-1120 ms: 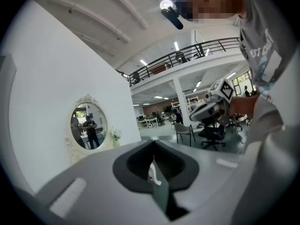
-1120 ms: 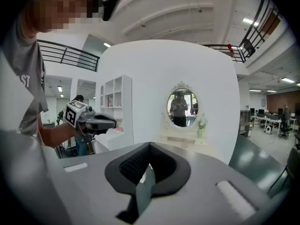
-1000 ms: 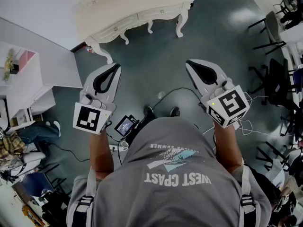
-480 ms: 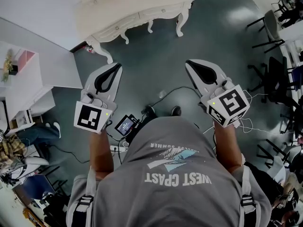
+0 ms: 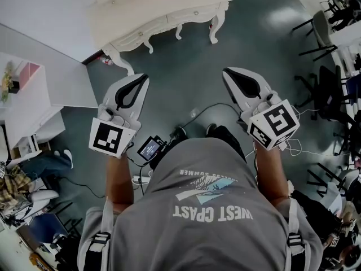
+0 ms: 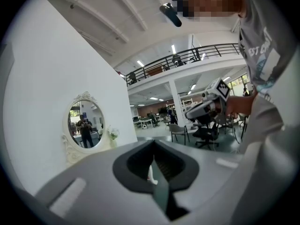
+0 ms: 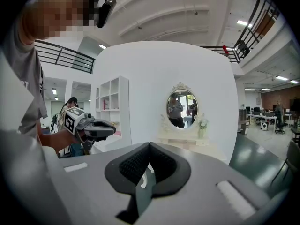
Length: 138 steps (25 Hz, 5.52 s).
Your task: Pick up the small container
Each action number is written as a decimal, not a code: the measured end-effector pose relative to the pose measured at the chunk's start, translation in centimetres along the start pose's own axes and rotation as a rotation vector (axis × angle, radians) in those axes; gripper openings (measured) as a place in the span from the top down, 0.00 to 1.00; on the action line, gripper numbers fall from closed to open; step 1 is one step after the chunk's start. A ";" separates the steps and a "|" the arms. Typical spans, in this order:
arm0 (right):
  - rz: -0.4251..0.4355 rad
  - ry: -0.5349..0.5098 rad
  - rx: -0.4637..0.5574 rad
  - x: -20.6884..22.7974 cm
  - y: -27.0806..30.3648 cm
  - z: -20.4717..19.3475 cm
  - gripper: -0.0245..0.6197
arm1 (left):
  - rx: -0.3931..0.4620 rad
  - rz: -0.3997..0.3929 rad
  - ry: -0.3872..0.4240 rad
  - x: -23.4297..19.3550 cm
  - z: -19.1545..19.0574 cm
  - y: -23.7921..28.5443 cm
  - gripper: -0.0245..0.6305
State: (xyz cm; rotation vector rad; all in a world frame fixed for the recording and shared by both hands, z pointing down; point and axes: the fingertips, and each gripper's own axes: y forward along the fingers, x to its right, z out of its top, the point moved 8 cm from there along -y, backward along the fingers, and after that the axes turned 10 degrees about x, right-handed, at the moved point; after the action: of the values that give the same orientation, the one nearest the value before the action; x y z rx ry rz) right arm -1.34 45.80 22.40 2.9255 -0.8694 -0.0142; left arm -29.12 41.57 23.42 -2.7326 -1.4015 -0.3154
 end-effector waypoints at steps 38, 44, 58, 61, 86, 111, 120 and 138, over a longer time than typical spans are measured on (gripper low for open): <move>0.323 0.087 0.032 24.9 8.0 -2.0 0.96 | -0.156 0.287 0.013 1.6 1.9 19.3 0.96; 0.260 0.100 0.016 25.7 8.7 -2.6 0.96 | -0.144 0.215 0.003 -1.0 0.7 21.4 0.96; 0.003 0.083 0.007 26.1 14.8 -0.6 0.96 | -0.035 -0.015 0.020 -13.5 -1.0 26.5 0.96; -0.028 0.072 0.001 25.6 16.7 -0.1 0.96 | -0.017 -0.043 0.016 -16.3 -1.6 26.7 0.96; 0.096 0.050 -0.043 27.6 31.4 0.9 0.96 | -0.040 0.065 -0.043 -27.3 -5.6 26.8 0.96; 0.509 0.104 -0.026 47.1 43.6 -0.8 0.96 | -0.229 0.410 -0.061 -26.8 -5.6 42.5 0.96; 0.449 0.126 -0.052 48.5 43.3 -1.7 0.96 | -0.218 0.335 -0.069 -28.8 -6.4 45.3 0.96; 0.191 0.132 -0.154 51.0 44.4 -2.7 0.96 | -0.122 0.131 -0.097 -38.4 -12.7 51.8 0.96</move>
State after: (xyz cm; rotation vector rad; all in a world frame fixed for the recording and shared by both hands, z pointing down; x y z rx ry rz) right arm 17.31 -18.78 29.88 2.6567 -1.0701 0.1182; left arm -10.99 -21.27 30.21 -2.9595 -1.2549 -0.2730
